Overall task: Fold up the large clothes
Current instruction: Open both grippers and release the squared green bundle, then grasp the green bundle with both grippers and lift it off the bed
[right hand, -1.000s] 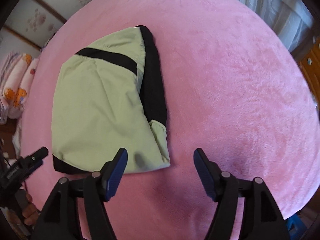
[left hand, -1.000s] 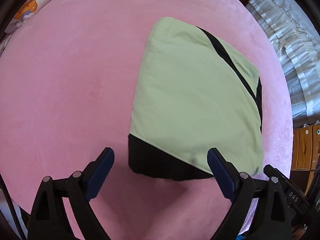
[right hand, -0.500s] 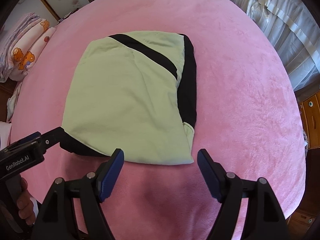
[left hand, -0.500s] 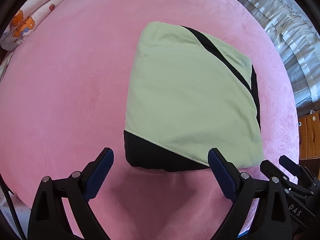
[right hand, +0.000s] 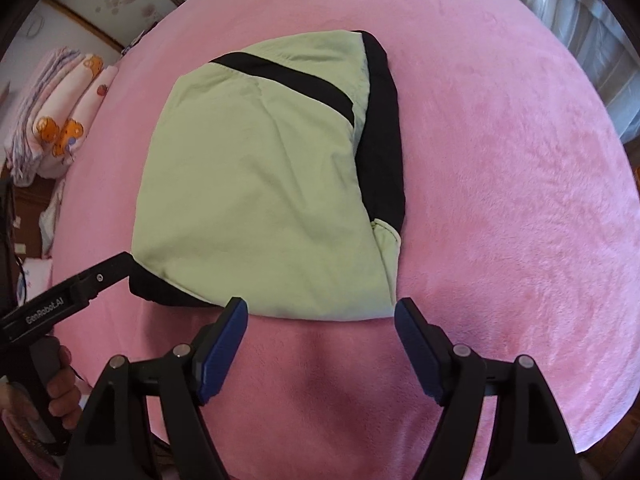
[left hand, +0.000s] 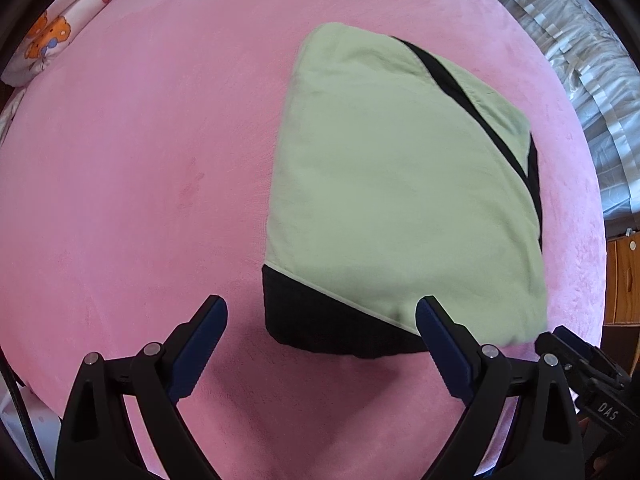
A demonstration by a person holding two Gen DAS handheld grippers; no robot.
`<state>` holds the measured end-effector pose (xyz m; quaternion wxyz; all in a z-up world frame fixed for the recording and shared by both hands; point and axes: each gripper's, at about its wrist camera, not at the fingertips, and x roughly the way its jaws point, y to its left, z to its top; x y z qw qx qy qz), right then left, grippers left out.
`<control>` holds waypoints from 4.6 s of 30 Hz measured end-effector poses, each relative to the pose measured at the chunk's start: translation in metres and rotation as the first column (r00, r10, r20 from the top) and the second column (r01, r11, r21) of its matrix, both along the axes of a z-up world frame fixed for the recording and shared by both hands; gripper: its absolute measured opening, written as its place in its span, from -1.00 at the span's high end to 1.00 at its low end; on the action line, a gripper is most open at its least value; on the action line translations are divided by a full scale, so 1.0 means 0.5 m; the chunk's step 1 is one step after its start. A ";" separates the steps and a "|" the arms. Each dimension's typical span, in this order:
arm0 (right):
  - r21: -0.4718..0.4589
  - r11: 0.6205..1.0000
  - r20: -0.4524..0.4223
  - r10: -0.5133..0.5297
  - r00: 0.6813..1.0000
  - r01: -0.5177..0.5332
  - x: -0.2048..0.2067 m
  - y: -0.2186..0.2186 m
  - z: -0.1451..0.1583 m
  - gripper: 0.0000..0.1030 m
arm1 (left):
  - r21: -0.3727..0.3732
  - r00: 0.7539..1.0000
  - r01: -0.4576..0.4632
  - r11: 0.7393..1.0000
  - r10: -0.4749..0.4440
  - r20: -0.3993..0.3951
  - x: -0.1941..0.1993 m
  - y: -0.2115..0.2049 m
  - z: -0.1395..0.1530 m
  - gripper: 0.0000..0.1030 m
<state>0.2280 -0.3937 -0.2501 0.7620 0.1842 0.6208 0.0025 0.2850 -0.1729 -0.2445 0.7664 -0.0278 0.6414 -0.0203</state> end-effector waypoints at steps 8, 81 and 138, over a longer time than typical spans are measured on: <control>0.229 0.964 -0.033 -0.128 0.991 0.132 0.042 -0.089 -0.060 -0.49 | -0.140 0.993 -0.082 0.987 0.069 -0.098 0.051 0.048 -0.069 -0.83; 0.431 0.900 0.039 0.051 0.998 -0.063 0.029 0.079 0.015 0.77 | -0.234 0.963 -0.271 0.934 0.265 -0.055 -0.115 0.109 0.015 0.35; 0.260 0.810 0.550 0.324 0.770 -0.526 0.817 1.181 -0.038 0.78 | -0.247 0.806 -0.332 0.910 0.410 0.427 0.583 1.282 0.012 0.39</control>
